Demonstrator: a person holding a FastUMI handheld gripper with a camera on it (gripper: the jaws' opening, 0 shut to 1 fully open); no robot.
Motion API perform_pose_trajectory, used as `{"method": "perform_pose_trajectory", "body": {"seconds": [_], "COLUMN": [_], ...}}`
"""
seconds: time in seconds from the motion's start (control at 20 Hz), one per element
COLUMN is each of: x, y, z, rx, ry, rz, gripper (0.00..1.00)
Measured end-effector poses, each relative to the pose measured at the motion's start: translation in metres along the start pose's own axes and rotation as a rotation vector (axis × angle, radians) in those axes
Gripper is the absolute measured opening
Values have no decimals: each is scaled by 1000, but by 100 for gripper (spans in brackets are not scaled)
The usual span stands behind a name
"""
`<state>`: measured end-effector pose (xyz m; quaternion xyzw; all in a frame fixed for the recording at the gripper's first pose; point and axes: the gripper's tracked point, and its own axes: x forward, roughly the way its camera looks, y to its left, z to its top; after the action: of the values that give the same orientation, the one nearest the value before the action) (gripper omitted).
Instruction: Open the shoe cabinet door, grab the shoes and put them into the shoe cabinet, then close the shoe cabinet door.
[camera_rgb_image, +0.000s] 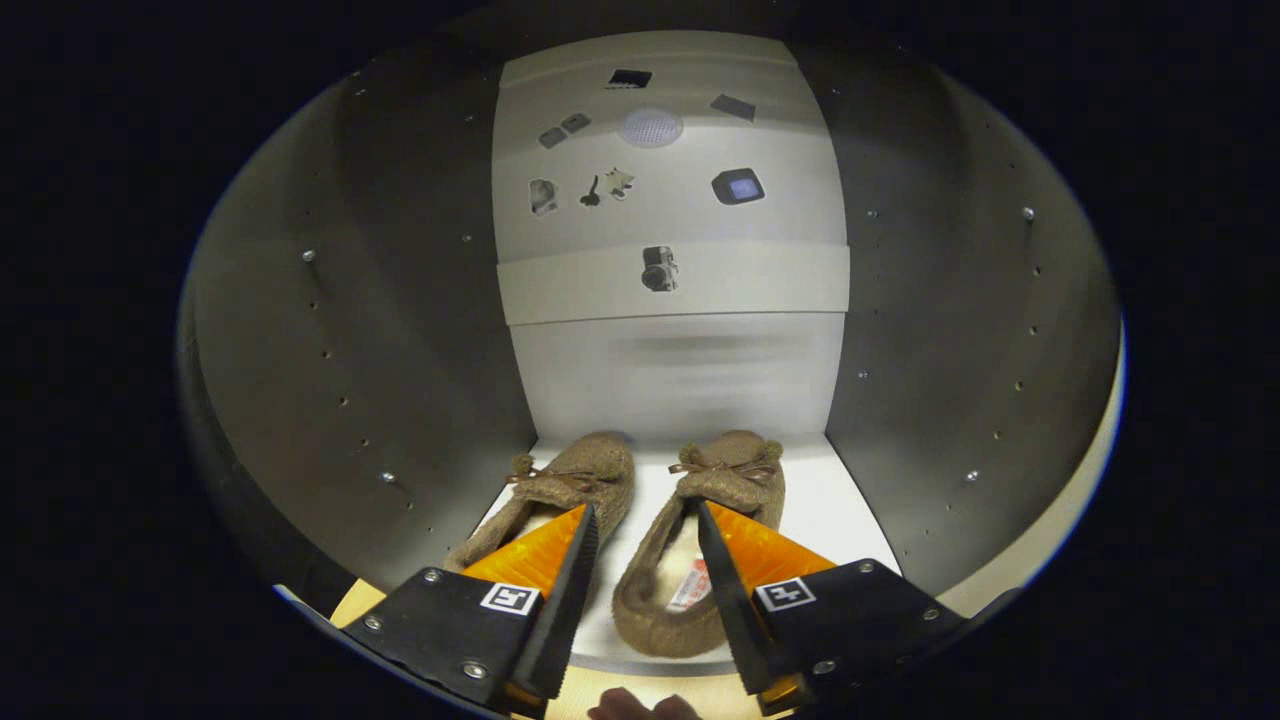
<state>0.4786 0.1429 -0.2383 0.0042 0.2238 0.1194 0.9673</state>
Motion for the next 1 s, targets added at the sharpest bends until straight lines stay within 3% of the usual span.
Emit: {"method": "perform_pose_trajectory", "body": {"seconds": [0.3,0.7,1.0], "x": [-63,-169,-246], "y": [29,63,53], "z": [7,-14,-31], "rx": [-26,-30,-19], "ry": [-63,-96,-92], "rz": [-12,-52,-95], "gripper": [82,91,93]}}
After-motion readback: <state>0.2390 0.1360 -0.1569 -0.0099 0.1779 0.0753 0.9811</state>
